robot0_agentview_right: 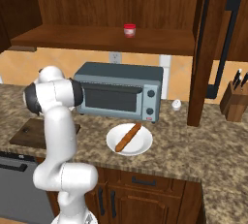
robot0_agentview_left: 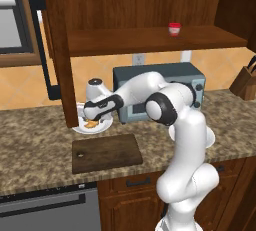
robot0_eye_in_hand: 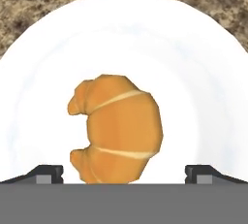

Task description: From the different types of pastries on the counter, select a croissant and place it on the cutting board. Then retrieve a jar of jam from the cabinet and place it alongside the croissant on the cutting board.

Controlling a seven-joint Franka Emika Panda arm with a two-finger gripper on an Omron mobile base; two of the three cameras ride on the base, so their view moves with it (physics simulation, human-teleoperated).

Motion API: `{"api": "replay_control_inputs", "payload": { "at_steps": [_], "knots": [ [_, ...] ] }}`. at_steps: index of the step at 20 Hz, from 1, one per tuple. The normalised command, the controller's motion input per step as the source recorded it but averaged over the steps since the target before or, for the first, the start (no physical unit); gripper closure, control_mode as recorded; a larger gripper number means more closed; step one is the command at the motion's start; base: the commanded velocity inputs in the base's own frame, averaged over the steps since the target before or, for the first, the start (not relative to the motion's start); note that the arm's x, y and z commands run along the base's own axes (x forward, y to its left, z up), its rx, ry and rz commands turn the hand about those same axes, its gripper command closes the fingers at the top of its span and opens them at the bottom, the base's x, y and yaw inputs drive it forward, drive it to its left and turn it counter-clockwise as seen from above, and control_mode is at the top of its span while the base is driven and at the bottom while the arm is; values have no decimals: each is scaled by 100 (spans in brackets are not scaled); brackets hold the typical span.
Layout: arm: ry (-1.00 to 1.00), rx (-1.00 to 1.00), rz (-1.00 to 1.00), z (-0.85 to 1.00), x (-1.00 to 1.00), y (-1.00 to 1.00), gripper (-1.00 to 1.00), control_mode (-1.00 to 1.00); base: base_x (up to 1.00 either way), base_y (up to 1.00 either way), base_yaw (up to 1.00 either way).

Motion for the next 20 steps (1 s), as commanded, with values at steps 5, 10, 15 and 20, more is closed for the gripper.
{"api": "replay_control_inputs", "payload": {
  "at_steps": [5, 10, 15, 20],
  "knots": [
    [0, 0, 0, -15, 17, 0, -100, -100, 0, 0, 0],
    [0, 0, 0, -22, 19, 0, -100, -100, 0, 0, 0],
    [0, 0, 0, -27, 23, 2, -100, -100, 0, 0, 0],
    [0, 0, 0, -31, 20, 28, 100, -100, 0, 0, 0]
  ]
}}
